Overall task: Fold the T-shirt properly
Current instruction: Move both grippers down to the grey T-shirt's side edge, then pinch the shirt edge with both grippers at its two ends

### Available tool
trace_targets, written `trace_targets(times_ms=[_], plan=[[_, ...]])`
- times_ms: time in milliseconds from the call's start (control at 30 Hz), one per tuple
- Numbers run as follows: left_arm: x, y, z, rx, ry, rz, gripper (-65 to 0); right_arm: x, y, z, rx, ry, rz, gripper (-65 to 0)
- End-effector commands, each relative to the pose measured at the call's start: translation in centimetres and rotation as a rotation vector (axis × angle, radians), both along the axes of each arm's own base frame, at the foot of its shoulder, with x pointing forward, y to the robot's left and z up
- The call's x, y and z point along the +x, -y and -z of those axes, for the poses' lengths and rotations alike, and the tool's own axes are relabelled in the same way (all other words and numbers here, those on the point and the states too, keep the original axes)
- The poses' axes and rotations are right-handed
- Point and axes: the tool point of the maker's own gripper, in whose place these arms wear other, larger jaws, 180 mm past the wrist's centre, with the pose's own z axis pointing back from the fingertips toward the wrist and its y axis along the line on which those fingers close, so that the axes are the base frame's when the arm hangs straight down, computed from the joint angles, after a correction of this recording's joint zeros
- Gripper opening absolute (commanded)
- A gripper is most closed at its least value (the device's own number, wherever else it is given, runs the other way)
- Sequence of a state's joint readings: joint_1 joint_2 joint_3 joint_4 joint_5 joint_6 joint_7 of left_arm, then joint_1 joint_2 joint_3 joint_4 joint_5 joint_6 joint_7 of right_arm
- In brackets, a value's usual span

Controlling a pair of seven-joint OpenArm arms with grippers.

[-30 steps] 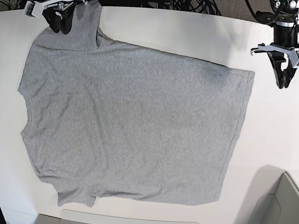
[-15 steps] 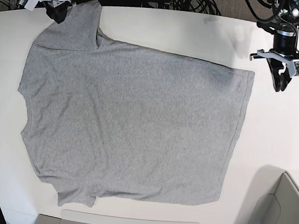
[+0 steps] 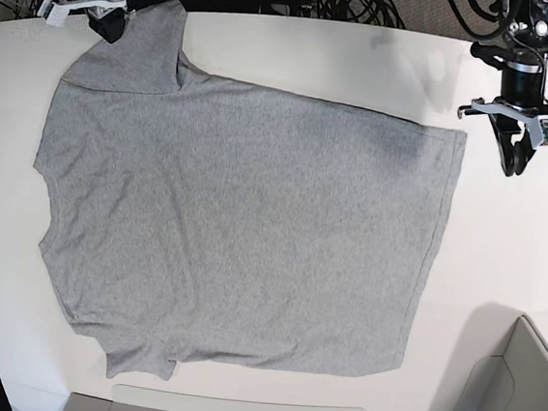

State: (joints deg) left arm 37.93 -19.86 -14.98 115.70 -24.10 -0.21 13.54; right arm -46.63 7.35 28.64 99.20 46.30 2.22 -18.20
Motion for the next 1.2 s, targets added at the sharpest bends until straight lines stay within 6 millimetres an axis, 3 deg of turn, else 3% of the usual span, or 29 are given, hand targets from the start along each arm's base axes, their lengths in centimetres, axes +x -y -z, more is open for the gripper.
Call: trace_targets(times_ms=[0,167,267,400,700,800,933,1167], plan=[[0.3,0.0,-1.0,0.018,0.034,0.008,-55.7,0.0,-0.1,-0.4,0.000,0.010,-0.019,-47.0],[0.2,0.0,-0.8,0.008,0.026,0.005,-55.5,0.5,-1.1,-0.2,0.028,0.025,-0.017,-47.1],[-0.4,0.1,0.9,-0.037,-0.068,-0.008,-52.3,0.5,-1.3,-0.1,0.031,0.024,-0.018,-47.1],[0.3,0.5,2.5,-0.237,-0.139,-0.064,-44.6,0.4,-1.1,-0.1,0.026,0.021,-0.024,-47.1],[1.2,-2.9,7.1,-0.650,-0.295,-0.223,-42.4,-0.3,-0.9,-0.4,0.016,0.010,-0.026,-47.1],[0.9,-2.9,8.3,-0.688,-0.333,-0.234,-42.4,-0.3,-0.8,-0.4,0.012,0.008,-0.030,-47.1],[1.4,-1.4,8.1,-0.693,-0.327,-0.125,-42.3,-0.2,-0.6,-0.4,0.006,0.005,-0.042,-47.1],[-0.5,-2.1,11.9,-0.751,-0.413,-0.192,-42.3,-0.2,-0.5,-0.3,0.003,0.005,-0.042,-47.1]])
